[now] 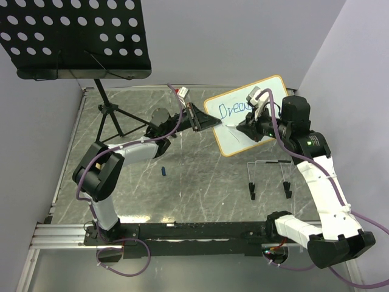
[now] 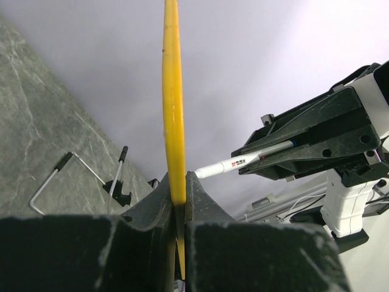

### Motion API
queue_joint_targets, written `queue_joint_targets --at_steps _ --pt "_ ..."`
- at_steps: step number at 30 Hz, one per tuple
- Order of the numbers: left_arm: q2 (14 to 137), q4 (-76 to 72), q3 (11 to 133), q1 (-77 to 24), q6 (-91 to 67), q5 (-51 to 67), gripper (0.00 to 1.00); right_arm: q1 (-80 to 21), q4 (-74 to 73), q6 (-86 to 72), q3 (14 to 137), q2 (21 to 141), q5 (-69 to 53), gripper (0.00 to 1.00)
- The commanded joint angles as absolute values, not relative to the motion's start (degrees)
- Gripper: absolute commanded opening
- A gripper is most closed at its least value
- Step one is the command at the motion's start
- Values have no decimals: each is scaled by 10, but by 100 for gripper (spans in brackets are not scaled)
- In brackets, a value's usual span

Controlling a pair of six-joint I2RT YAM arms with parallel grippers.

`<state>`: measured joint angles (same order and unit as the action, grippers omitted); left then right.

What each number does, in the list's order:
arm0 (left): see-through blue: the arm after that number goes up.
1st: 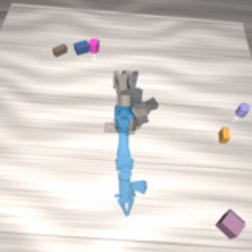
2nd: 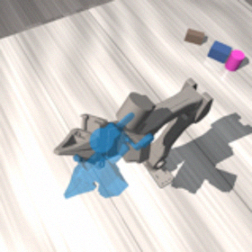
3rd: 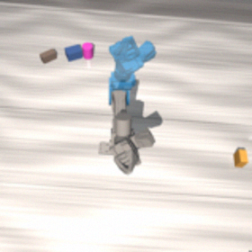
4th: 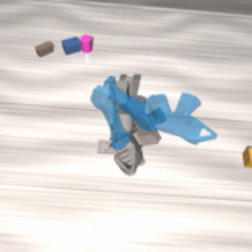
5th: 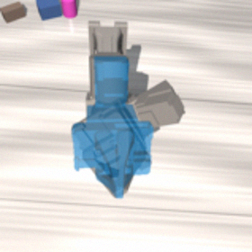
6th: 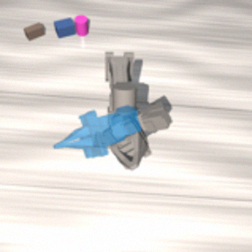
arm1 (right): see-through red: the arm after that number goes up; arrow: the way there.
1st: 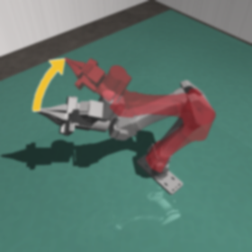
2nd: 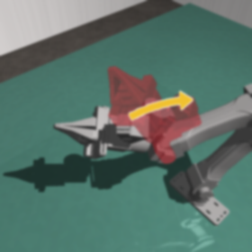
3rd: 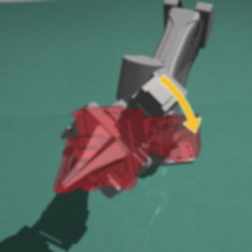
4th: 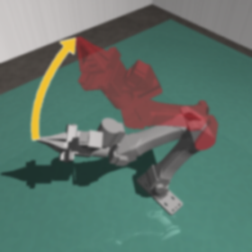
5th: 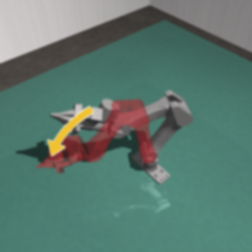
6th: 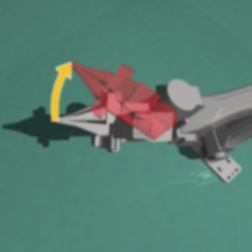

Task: Write a sentence on the whiteboard

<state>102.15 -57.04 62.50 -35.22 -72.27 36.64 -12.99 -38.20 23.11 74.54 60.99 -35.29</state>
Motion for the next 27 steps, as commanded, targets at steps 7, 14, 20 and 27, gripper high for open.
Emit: queue_joint_targets --at_steps 7,14,20,27 --pt "995 -634 657 -338 -719 335 1 -134 -415 255 721 583 -349 0" --pt "992 -634 655 -328 -720 336 1 -134 -419 255 702 570 -329 0" --pt "995 -636 648 -329 -722 351 1 -128 -398 243 744 587 -312 0" --pt "1000 -639 636 -329 -722 368 1 -127 -392 229 816 610 -340 0"
